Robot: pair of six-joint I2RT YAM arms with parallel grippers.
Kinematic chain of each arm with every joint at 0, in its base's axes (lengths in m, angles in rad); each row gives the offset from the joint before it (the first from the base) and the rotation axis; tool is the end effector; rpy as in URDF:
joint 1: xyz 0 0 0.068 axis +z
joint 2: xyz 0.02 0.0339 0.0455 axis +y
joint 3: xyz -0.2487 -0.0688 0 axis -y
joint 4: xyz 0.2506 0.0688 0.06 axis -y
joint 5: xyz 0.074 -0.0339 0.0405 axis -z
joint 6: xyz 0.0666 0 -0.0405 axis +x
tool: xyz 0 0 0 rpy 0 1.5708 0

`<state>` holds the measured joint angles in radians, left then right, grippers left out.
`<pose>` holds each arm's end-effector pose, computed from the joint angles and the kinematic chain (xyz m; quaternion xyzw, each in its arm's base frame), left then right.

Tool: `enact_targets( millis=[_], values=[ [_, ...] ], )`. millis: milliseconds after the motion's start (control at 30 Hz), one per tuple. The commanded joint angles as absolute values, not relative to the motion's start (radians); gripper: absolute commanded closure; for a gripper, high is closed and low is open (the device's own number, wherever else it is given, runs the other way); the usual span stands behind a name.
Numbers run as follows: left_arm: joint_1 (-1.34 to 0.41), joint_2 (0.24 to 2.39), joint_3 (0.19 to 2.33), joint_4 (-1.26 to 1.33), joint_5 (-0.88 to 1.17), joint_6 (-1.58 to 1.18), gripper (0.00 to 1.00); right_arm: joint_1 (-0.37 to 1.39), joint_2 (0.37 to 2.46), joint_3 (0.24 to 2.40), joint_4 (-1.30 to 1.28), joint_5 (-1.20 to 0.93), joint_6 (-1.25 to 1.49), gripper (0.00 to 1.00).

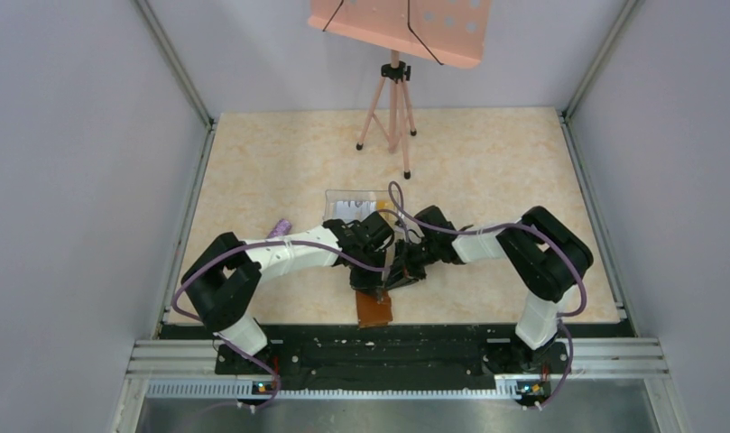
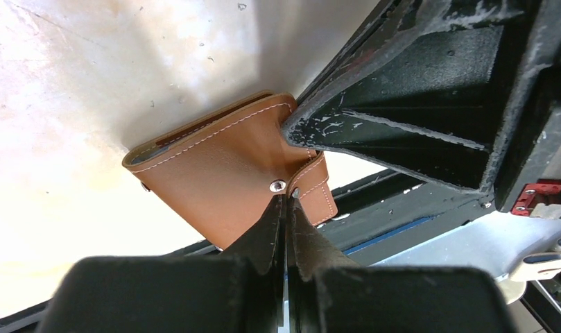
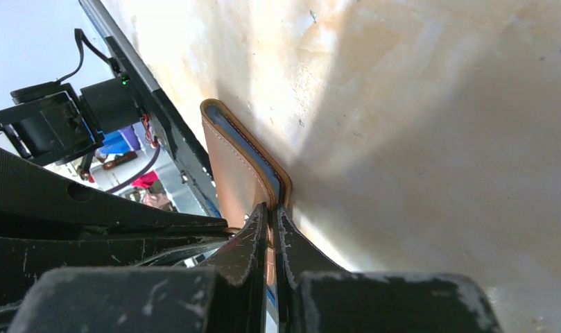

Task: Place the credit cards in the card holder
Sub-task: Close the card holder at the corner of the board.

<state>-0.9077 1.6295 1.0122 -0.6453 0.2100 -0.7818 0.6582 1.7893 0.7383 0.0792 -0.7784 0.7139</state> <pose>0.1835 -0.2575 0.1331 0.0779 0.9797 -0.1829 0.0239 0.2237 0.2321 0.0683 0.0873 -0.8868 -0.4535 0.0185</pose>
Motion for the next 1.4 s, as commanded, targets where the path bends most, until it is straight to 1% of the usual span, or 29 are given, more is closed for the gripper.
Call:
enact_targets(
  millis=[0,900,967,1000,1067,1100,1167,1233,1267,1300,1367],
  values=[
    [-0.907,1.595,1.004,-0.675,0.183,-0.793,1.0,0.66,1.749,0.718,0.072,-0.727,0.685,1.0],
    [-0.908,1.696,0.98,-0.679,0.143,-0.766,1.0,0.66,1.719,0.722,0.045,-0.717,0.668,1.0],
    [-0.908,1.701,0.979,-0.681,0.134,-0.765,1.0,0.66,1.702,0.725,0.03,-0.714,0.656,0.94],
    [-0.908,1.703,0.979,-0.681,0.131,-0.765,1.0,0.66,1.691,0.724,0.021,-0.713,0.65,0.88],
    [-0.908,1.704,0.981,-0.681,0.125,-0.761,1.0,0.66,1.657,0.727,-0.011,-0.704,0.627,0.8],
    [-0.908,1.707,0.982,-0.682,0.123,-0.761,1.0,0.66,1.642,0.729,-0.042,-0.7,0.611,0.78],
    [-0.908,1.71,0.983,-0.685,0.12,-0.76,1.0,0.66,1.607,0.733,-0.086,-0.69,0.573,0.77],
    [-0.908,1.714,0.982,-0.684,0.119,-0.761,1.0,0.66,1.578,0.735,-0.125,-0.684,0.549,0.78],
    [-0.908,1.715,0.982,-0.685,0.118,-0.761,1.0,0.66,1.565,0.736,-0.135,-0.688,0.539,0.8],
    [-0.908,1.716,0.982,-0.686,0.118,-0.763,1.0,0.661,1.553,0.736,-0.142,-0.693,0.532,0.83],
    [-0.908,1.717,0.98,-0.685,0.113,-0.762,1.0,0.666,1.54,0.735,-0.14,-0.719,0.523,0.94]
  ],
)
